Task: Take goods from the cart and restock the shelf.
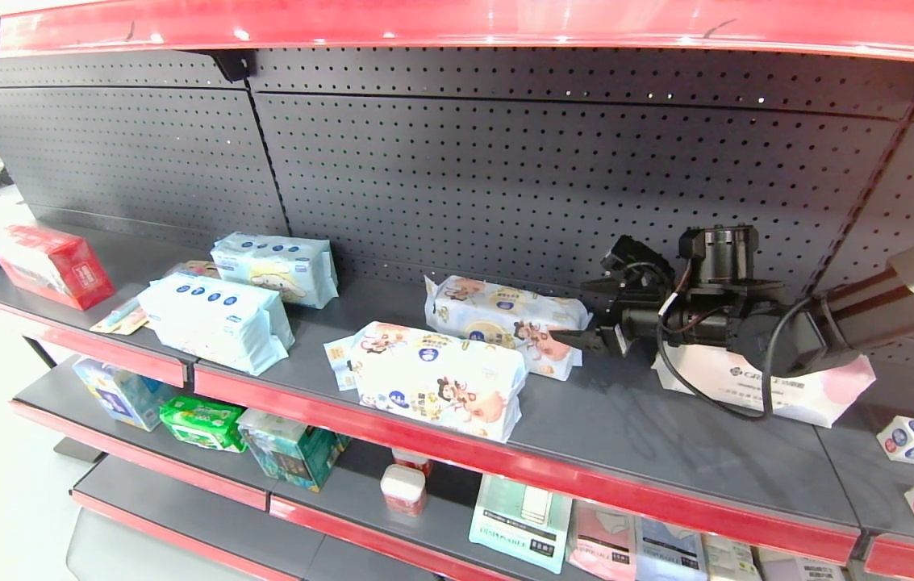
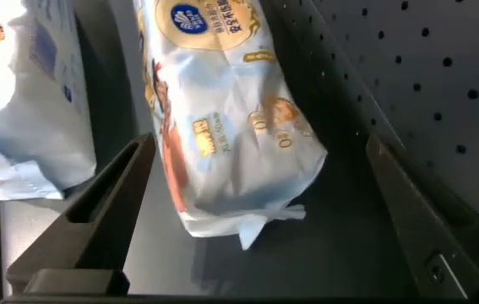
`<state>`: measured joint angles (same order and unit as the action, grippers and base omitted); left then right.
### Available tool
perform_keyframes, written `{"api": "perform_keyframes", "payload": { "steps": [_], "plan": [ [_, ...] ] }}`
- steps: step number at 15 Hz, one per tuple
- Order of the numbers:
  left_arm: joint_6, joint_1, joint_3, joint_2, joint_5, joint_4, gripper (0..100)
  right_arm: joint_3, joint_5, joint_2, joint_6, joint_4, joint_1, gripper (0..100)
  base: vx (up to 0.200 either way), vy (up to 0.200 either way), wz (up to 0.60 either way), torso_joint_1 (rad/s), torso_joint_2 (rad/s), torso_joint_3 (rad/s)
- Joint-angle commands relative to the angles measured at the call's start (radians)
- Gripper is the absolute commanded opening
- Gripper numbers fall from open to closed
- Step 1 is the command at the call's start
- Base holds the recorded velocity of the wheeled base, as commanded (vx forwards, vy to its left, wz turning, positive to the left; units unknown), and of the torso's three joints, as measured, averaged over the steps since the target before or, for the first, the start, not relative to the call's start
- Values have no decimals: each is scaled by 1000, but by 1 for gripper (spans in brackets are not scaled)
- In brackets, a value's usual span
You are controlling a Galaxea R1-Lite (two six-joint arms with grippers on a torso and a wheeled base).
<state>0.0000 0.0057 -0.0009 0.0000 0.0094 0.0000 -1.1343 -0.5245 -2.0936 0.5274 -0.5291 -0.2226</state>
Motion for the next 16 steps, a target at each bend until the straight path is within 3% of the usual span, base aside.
{"api": "perform_keyframes", "payload": {
  "steps": [1, 5, 8, 16],
  "plan": [
    [0, 0, 1, 0, 0, 0, 100, 47, 6, 37, -12, 0, 8, 100, 0, 0, 0, 0, 0, 0],
    [0, 0, 1, 0, 0, 0, 100, 111, 95, 98, -204, 0, -12, 100, 0, 0, 0, 0, 0, 0],
    [0, 0, -1, 0, 0, 0, 100, 111, 199, 90, -221, -2, -29, 100, 0, 0, 0, 0, 0, 0],
    [0, 0, -1, 0, 0, 0, 100, 106, 270, 41, -219, -54, -55, 100, 0, 0, 0, 0, 0, 0]
  ]
}}
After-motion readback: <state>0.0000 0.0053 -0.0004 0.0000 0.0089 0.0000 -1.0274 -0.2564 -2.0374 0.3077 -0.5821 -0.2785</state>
